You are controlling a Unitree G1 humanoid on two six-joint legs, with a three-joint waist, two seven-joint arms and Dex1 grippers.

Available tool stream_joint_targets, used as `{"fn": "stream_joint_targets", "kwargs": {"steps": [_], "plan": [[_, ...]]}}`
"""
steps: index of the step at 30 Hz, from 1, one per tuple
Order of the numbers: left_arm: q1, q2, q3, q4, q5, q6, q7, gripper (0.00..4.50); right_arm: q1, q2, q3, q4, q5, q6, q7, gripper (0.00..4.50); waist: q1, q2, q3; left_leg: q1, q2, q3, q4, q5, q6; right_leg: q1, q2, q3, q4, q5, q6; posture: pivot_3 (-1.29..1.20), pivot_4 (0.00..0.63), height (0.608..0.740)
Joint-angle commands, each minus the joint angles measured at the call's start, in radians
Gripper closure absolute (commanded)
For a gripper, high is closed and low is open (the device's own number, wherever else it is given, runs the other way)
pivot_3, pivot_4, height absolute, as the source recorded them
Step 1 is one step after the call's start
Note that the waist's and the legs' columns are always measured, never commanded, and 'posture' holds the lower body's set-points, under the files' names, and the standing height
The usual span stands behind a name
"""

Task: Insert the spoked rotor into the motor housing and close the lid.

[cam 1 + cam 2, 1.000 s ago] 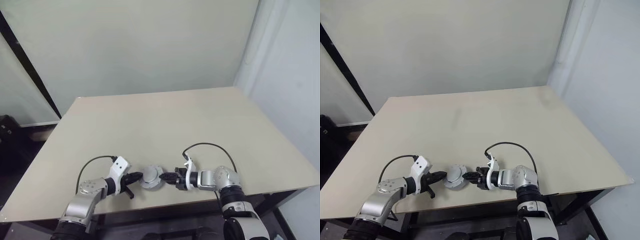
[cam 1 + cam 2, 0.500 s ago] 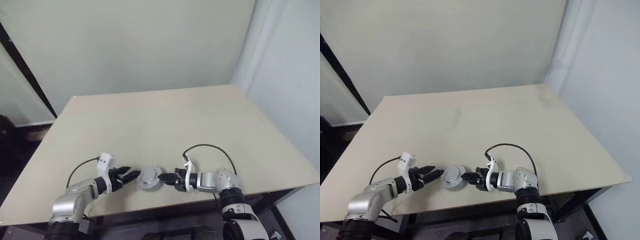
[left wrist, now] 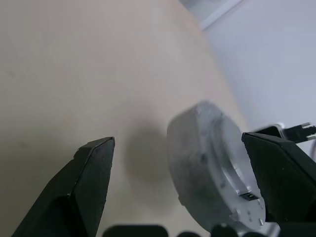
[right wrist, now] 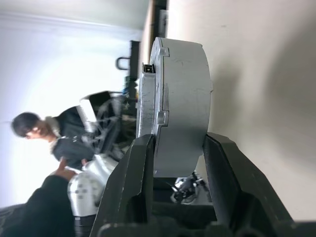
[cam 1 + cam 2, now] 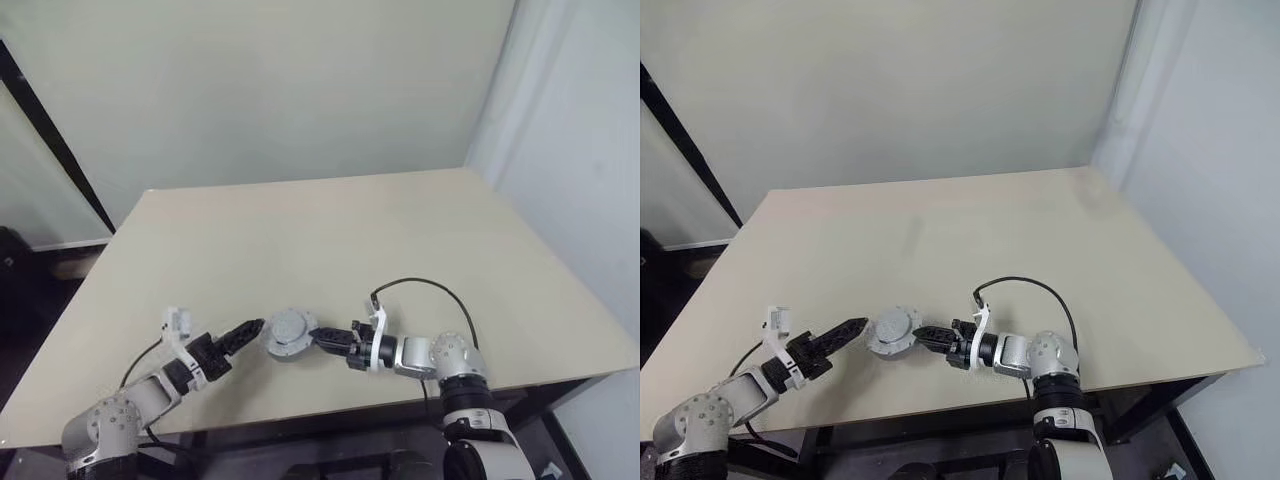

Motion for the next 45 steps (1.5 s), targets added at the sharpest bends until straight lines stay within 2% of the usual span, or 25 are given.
{"fn": "stream_joint_targets", "kwargs": {"steps": [1,12,15,19,29,30,31,32,34,38,41,45], "plan": [[-0.012,-0.019,0.013,-0.03,-0.072,0.046,0.024,0.0,-0.042,0.026,0.003,-0.074,0.077,0.017,0.032,3.25,0.0,-0.001,0.0,0.0,0.0,0.0,0.0,0.0,0.0,0.0,0.0,0.0,0.0,0.0,0.0,0.0,0.0,0.74],[-0.022,-0.093,-0.043,0.031,-0.108,0.056,0.021,0.0,-0.025,0.021,0.033,-0.101,0.074,0.054,0.012,3.25,0.0,-0.001,0.0,0.0,0.0,0.0,0.001,0.0,0.0,0.0,0.0,0.0,0.0,0.0,0.0,0.0,0.0,0.74],[-0.021,-0.096,-0.045,0.039,-0.127,0.07,0.014,0.62,-0.022,0.018,0.03,-0.104,0.07,0.046,-0.002,3.25,0.0,-0.001,0.0,0.0,0.0,0.0,0.001,0.0,0.0,0.0,0.0,0.0,0.0,0.0,0.0,0.0,0.0,0.74],[-0.02,-0.092,-0.047,0.046,-0.143,0.081,0.014,1.85,-0.018,0.014,0.036,-0.105,0.054,0.02,-0.019,3.26,0.0,-0.001,0.0,0.0,0.0,0.0,0.001,0.0,0.0,0.0,0.0,0.0,0.0,0.0,0.0,0.0,0.0,0.74],[-0.02,-0.097,-0.043,0.052,-0.175,0.068,0.037,1.97,-0.028,0.038,-0.023,-0.079,0.056,-0.025,-0.082,3.26,0.0,-0.001,0.0,0.0,0.0,0.0,0.002,0.0,0.0,0.0,0.0,0.0,0.0,0.0,0.0,0.0,0.0,0.74],[-0.02,-0.098,-0.044,0.051,-0.175,0.062,0.038,1.97,-0.031,0.046,-0.039,-0.075,0.057,-0.036,-0.103,2.91,0.001,-0.001,0.0,0.0,0.0,0.0,0.002,0.0,0.0,0.001,0.0,0.0,0.0,0.0,0.0,0.0,0.0,0.74],[-0.021,-0.103,-0.045,0.049,-0.168,0.044,0.04,1.97,-0.027,0.048,-0.033,-0.08,0.036,-0.086,-0.115,2.53,0.002,-0.001,0.0,0.0,0.0,0.0,0.002,0.0,0.0,0.001,0.0,0.0,0.0,0.0,0.0,0.0,0.0,0.74],[-0.022,-0.107,-0.045,0.048,-0.163,0.028,0.043,2.07,-0.022,0.046,-0.02,-0.086,0.017,-0.131,-0.122,2.53,0.003,-0.001,0.0,0.0,-0.001,0.0,0.002,0.0,0.0,0.001,0.0,0.0,0.0,0.0,0.0,0.0,0.0,0.74],[-0.026,-0.116,-0.046,0.044,-0.143,-0.011,0.052,2.56,-0.006,0.037,0.021,-0.106,-0.03,-0.235,-0.127,2.53,0.001,-0.001,0.0,0.0,-0.001,0.001,0.002,0.0,0.0,0.001,0.0,0.001,0.0,0.0,0.0,0.0,0.0,0.74],[-0.038,-0.135,-0.055,0.031,-0.061,-0.135,0.067,2.54,0.037,0.007,0.141,-0.144,-0.187,-0.509,-0.122,2.53,0.0,-0.002,0.0,0.0,0.0,0.001,0.002,0.0,0.0,0.001,0.0,0.001,0.0,0.0,0.0,0.0,0.0,0.74],[-0.062,-0.145,-0.046,0.033,-0.028,-0.215,0.072,2.54,0.062,-0.011,0.186,-0.159,-0.241,-0.649,-0.097,2.53,0.001,-0.002,0.0,0.0,0.0,0.001,0.002,0.0,0.0,0.001,0.0,0.001,0.0,0.0,0.0,0.0,0.0,0.74],[-0.083,-0.12,-0.09,0.046,0.143,-0.418,0.074,2.54,0.098,-0.088,0.32,-0.193,-0.383,-0.893,-0.016,2.53,0.003,-0.002,0.0,-0.001,-0.001,0.001,0.002,0.0,0.0,0.001,0.0,0.002,0.0,0.0,-0.001,0.0,0.0,0.74]]}}
